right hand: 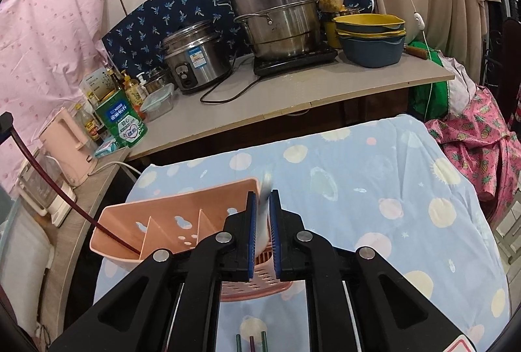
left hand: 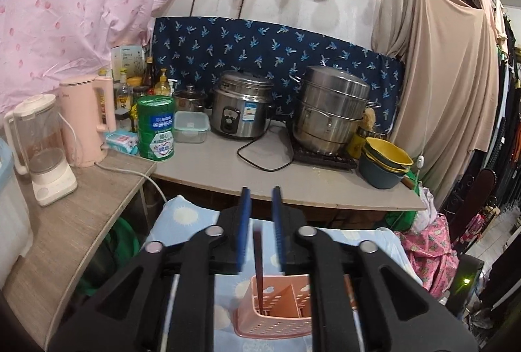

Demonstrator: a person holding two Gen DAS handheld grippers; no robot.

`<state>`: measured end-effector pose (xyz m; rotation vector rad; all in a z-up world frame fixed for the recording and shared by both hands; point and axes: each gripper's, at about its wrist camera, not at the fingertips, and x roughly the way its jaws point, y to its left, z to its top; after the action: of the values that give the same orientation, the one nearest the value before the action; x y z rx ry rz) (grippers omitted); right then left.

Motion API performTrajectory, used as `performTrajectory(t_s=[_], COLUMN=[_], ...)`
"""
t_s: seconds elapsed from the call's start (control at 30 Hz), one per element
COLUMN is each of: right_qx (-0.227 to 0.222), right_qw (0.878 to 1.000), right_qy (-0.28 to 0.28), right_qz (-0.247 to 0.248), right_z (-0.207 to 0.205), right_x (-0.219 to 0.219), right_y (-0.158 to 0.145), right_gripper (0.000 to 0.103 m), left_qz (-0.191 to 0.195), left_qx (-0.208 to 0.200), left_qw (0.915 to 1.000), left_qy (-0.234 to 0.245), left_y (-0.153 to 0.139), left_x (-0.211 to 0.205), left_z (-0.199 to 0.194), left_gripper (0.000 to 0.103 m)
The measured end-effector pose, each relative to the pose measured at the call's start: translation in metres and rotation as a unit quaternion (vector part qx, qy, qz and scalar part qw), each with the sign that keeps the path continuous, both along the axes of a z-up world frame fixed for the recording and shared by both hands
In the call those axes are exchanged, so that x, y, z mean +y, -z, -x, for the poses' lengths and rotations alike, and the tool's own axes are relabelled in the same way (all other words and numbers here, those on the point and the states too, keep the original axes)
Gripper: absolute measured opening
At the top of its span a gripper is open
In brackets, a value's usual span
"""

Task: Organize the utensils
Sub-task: 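Lower the chopstick into the pink caddy and open the left tool while the right tool drops the spoon in, then move both tools back to the utensils and grasp a red chopstick with each tool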

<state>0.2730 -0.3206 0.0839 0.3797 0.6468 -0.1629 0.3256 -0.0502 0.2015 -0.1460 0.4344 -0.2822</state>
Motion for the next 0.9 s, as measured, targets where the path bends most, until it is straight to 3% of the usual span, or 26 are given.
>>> performTrajectory(t_s=[0.07,0.3,0.63,0.9], right_qx=[-0.001,-0.012,0.002,0.043], right_qw=[1.0,1.0,1.0,0.999], right_qy=[0.001,0.003,0.007,-0.002], right_qz=[0.001,-0.009,-0.024,-0.014], right_z=[0.0,0.021,0.107,0.184], right_x=[0.001,0.006,0.016,0.025], right_y=[0.001,-0.004,0.006,0.029], right_gripper=[0.019,0.026,0.032,0.032], left_qz=[-0.001,-0.008,-0.027,-0.047], left_qx=[0.0,0.02,0.072,0.133], left_qw=[1.0,0.9998,0.997,0.9899], left_qy=[-0.005,-0.002,0.002,0.017], left_y=[0.003,0.015,0.052,0.105], left_x=[0.003,0.013,0.034,0.037], left_z=[-0.001,0.003,0.057,0.116], left_gripper=[0.028,0.029,0.029,0.03])
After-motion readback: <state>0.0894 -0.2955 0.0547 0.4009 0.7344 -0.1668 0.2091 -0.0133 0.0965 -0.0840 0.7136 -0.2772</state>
